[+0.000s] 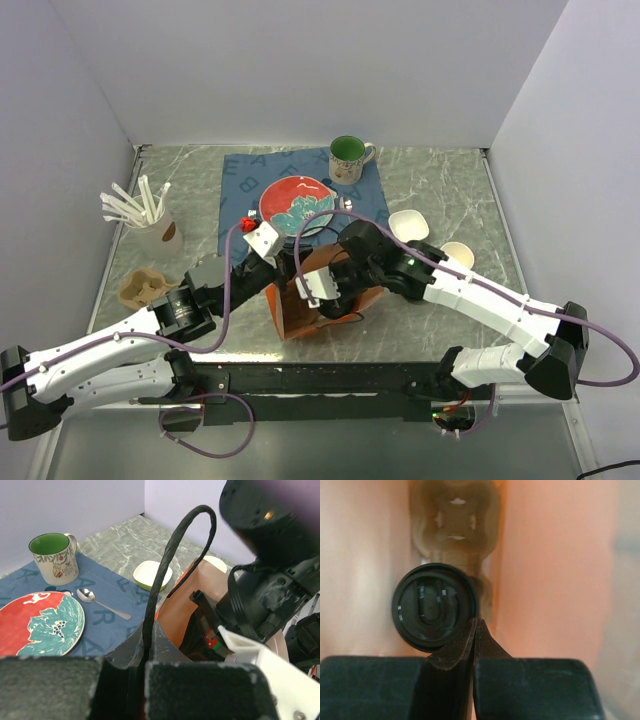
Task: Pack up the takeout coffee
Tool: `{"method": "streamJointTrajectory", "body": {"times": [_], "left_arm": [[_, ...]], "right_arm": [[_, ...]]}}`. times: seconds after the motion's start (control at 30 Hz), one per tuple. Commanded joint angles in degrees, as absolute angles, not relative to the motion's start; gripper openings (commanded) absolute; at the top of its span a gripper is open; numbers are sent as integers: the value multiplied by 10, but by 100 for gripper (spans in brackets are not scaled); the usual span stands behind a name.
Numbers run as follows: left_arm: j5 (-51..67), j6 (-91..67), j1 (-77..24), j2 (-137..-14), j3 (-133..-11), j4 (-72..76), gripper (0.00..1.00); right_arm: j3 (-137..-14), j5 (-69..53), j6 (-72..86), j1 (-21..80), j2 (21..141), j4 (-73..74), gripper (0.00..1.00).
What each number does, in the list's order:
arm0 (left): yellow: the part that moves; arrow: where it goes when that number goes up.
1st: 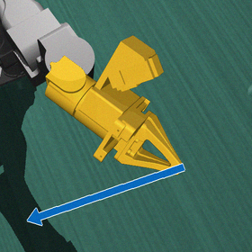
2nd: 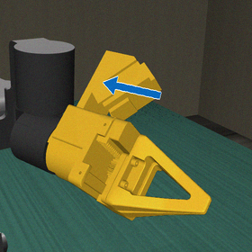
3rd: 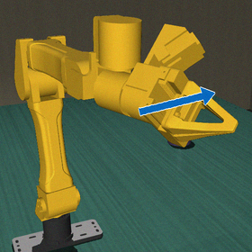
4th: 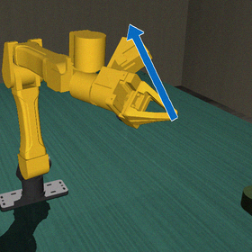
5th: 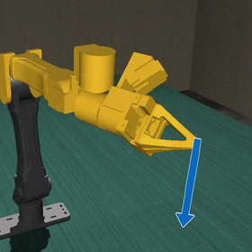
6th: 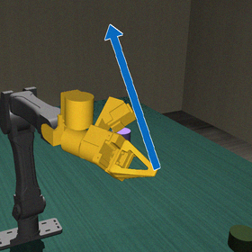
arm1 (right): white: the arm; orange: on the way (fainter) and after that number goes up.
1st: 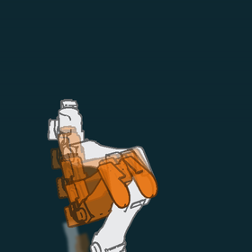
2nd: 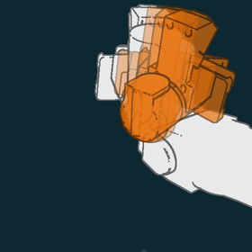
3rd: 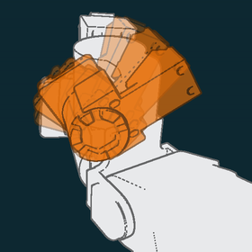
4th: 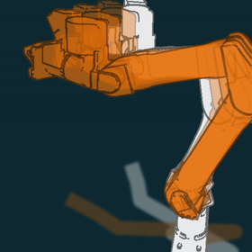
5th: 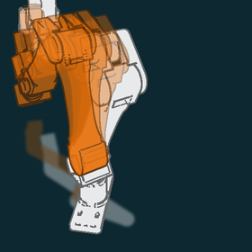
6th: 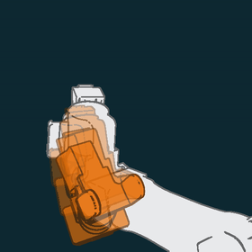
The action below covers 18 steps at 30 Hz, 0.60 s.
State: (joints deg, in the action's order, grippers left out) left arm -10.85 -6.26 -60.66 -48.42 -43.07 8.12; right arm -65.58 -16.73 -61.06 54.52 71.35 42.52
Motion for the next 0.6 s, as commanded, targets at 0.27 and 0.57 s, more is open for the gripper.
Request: {"method": "streamJointTrajectory", "body": {"times": [0.27, 0.57], "left_arm": [[-94, -91, -605, -458, -430, 120, 1], [-85, -90, -606, -455, -424, 116, 1]], "right_arm": [[-616, -172, -635, 553, 708, 406, 0], [-562, -130, -597, 551, 703, 321, 0]]}}
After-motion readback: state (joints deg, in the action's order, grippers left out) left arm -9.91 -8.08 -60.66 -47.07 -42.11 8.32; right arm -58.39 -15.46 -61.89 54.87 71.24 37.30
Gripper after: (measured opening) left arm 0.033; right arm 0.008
